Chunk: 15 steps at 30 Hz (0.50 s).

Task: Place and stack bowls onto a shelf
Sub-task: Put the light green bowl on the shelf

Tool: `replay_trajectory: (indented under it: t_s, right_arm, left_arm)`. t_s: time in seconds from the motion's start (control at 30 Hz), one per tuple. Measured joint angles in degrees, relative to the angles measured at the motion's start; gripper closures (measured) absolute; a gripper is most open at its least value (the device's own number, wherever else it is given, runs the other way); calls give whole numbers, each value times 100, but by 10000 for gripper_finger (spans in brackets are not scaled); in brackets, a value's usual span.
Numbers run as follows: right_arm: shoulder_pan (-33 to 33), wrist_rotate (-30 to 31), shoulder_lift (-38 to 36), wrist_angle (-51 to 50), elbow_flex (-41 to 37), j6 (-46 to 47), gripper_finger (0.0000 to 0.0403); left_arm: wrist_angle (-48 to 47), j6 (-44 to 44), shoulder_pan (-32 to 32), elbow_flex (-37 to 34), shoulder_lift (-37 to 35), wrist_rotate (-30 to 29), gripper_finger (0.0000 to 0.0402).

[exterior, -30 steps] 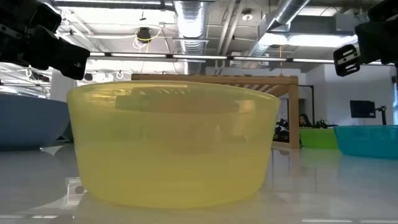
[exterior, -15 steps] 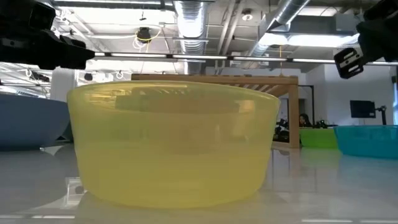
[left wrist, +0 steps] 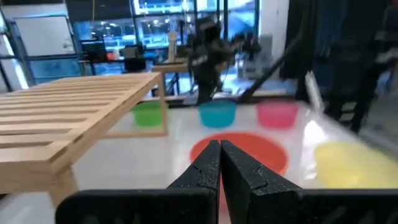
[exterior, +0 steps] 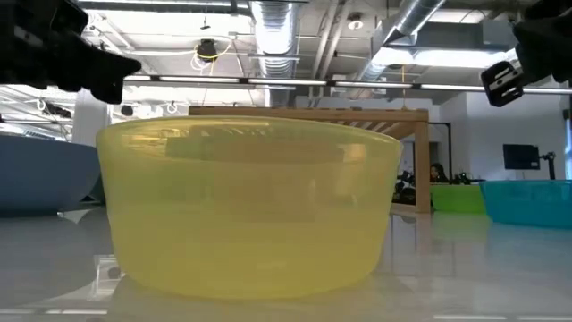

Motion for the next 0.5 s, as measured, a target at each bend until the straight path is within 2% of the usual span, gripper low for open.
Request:
replay_trajectory:
  t_s: [0.13,0.27,0.33,0.43,0.5]
  right_arm:
    - [-35,711,2,280,13,-337,372]
    - [-48,1515,12,316,13,34,372]
    - [-56,2083,37,310,13,-134,372]
    - [-221,3318,141,303,30,-330,370]
    - [-401,3701,200,-175,157,-267,362]
  left_arm:
    - [-9,-323,0,0,-1,678,401]
    - [-27,-814,0,0,0,1086,401]
    - [-31,-988,0,1,0,1120,401]
    - [-33,-1104,0,0,0,885,401]
    - [-40,-1146,0,0,4,582,401]
